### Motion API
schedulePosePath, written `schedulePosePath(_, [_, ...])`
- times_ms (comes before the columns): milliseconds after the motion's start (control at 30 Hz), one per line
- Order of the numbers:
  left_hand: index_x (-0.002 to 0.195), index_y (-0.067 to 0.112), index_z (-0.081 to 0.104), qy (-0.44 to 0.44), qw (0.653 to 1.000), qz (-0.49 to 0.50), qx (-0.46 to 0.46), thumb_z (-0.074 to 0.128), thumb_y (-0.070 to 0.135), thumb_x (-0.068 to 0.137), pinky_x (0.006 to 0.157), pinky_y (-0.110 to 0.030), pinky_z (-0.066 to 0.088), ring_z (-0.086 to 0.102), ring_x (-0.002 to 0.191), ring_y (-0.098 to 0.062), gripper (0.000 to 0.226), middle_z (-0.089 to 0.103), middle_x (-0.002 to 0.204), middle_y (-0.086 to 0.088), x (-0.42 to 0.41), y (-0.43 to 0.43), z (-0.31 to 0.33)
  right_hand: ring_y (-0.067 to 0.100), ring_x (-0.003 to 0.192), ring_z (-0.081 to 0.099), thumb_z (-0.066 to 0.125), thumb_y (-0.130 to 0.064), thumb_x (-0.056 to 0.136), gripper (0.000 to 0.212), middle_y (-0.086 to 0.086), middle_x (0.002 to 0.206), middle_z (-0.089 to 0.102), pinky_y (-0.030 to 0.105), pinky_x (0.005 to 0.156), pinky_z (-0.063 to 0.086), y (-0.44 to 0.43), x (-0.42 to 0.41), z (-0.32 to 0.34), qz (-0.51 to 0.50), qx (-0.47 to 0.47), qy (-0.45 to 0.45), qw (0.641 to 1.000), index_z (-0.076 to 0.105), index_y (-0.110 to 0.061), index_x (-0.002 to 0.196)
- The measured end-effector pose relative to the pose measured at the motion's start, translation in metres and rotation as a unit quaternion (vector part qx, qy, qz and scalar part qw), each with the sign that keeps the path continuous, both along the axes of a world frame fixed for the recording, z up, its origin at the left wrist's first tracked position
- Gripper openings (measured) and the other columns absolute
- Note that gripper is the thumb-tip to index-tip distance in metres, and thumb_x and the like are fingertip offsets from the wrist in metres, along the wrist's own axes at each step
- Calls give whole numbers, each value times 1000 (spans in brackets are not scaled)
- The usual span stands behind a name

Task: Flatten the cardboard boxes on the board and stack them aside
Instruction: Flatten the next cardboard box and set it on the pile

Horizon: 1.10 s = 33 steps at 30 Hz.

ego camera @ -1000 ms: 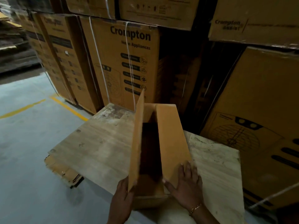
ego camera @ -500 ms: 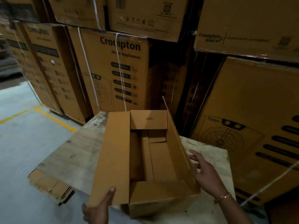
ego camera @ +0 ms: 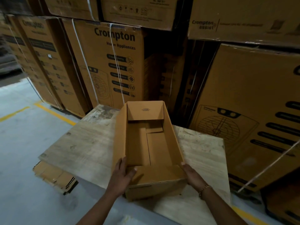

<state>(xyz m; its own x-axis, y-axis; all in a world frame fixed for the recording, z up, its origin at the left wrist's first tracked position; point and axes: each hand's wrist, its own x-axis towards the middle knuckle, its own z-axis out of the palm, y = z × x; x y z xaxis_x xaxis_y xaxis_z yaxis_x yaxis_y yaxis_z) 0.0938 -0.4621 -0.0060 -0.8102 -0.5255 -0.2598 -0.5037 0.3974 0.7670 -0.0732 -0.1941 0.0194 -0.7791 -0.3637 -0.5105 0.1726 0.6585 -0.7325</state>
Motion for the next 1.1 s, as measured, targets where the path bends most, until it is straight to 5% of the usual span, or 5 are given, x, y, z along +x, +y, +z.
schedulePosePath(133, [153, 46, -15, -69, 996, -50, -16, 43, 84, 79, 107, -46, 42, 41, 138, -28, 101, 20, 161, -5, -7, 6, -3, 27, 127, 52, 17, -99, 60, 112, 1, 141, 54, 38, 102, 44, -1, 3, -21, -41, -11, 20, 999, 49, -29, 141])
schedulePosePath(300, [153, 27, 35, -111, 903, -149, -387, -1, 83, 84, 119, -57, -5, -10, 152, -28, 95, -2, 167, -10, -26, 11, 13, 27, 130, 50, 25, -63, 99, 61, 3, 145, 52, 38, 104, 42, 0, 7, -11, -38, 0, 24, 999, 46, -28, 143])
schedulePosePath(733, [143, 35, 48, -162, 971, -174, -24, 26, 84, 85, 106, -39, 36, 48, 133, -20, 80, 51, 147, 4, -64, 22, 67, 27, 133, 44, 49, -35, 102, 30, 4, 131, 51, 43, 100, 40, 36, -11, 10, -129, -68, -84, 986, 56, -19, 126])
schedulePosePath(933, [154, 23, 31, -326, 907, -231, -133, 9, 83, 86, 117, -46, 20, 27, 147, -31, 93, 30, 161, -8, -64, 27, 45, 7, 98, 54, 39, -36, 105, 26, 3, 125, 56, 26, 87, 40, 27, 5, 12, -34, -36, -27, 998, 57, -23, 119])
schedulePosePath(1100, [130, 35, 60, -171, 944, -170, -227, 32, 69, 95, 108, -42, 33, 50, 127, -20, 57, 56, 137, 1, -66, 13, 84, 15, 105, 54, 43, -39, 103, 26, 3, 122, 57, 32, 96, 43, 52, 5, 15, -44, -43, -38, 997, 61, -24, 115])
